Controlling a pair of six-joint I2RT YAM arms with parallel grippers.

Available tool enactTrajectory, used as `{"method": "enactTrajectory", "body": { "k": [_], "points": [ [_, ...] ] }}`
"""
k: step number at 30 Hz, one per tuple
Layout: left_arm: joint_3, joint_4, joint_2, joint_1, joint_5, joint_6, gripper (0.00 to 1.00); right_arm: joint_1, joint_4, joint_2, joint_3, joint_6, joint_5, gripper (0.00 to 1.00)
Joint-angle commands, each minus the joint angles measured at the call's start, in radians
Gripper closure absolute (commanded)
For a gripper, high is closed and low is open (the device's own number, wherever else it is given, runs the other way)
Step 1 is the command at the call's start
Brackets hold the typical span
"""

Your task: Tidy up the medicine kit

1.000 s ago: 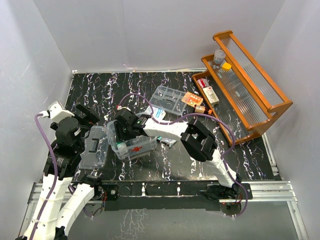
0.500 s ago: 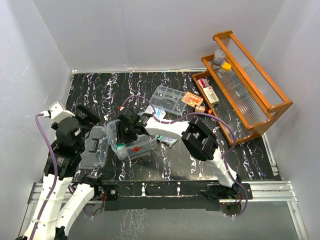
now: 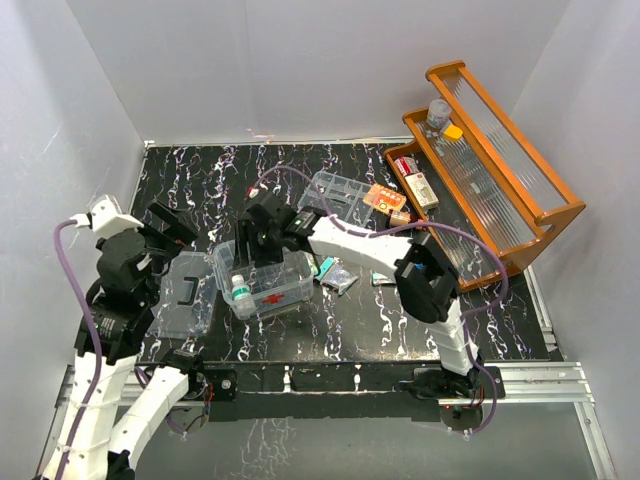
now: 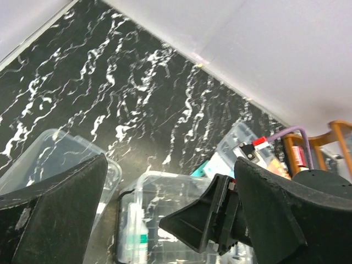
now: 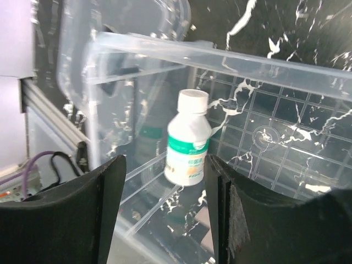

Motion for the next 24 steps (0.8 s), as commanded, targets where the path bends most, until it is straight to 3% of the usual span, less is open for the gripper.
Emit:
{"method": "enactTrajectory", "body": {
  "k": [1, 4, 8, 12, 18, 24],
  "points": [
    [0.106, -0.023, 0.007, -0.003, 0.069, 0.039, 0.01, -0.017, 0.043, -0.162, 0.019, -0.053, 0.056, 0.43],
    [0.126, 0.002, 0.004, -0.003, 0.136, 0.105, 0.01, -0.043, 0.048, -0.25, -0.074, -0.082, 0.224, 0.43],
    [0.126, 0.088, -0.003, -0.004, 0.402, 0.224, 0.01, -0.09, 0.111, -0.415, -0.221, -0.165, 0.417, 0.4],
    [0.098, 0.156, -0.001, -0.003, 0.592, 0.225, 0.01, -0.154, 0.153, -0.55, -0.362, -0.256, 0.557, 0.33],
    [0.05, 0.242, 0.021, -0.003, 0.652, 0.185, 0.01, -0.294, 0.149, -0.624, -0.53, -0.213, 0.698, 0.33],
    [0.044, 0.258, 0.063, -0.004, 0.682, 0.173, 0.01, -0.384, 0.256, -0.623, -0.655, 0.006, 0.837, 0.31]
  ]
}}
